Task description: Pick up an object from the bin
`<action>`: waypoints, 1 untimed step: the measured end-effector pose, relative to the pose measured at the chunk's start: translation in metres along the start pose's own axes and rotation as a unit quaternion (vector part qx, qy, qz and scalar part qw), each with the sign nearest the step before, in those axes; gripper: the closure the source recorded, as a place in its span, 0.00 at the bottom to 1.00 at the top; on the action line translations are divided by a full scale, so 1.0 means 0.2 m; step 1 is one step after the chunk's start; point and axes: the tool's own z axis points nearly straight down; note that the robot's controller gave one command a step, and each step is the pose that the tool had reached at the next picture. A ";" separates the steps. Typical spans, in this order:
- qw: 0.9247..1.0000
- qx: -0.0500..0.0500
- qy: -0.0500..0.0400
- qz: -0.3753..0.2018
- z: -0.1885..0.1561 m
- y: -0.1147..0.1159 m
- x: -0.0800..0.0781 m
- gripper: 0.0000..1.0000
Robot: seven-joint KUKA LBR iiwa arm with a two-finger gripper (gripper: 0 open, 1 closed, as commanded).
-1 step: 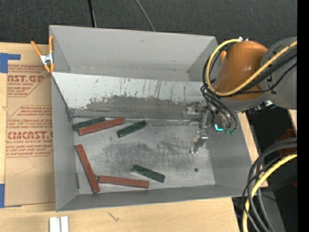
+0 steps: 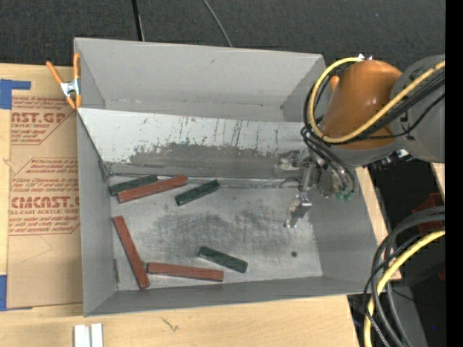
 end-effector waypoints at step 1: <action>1.000 0.000 -0.001 -0.016 0.28 0.16 0.32 0.00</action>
Offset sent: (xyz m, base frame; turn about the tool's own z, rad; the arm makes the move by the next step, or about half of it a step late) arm 0.0064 0.0802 -0.0841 -0.0326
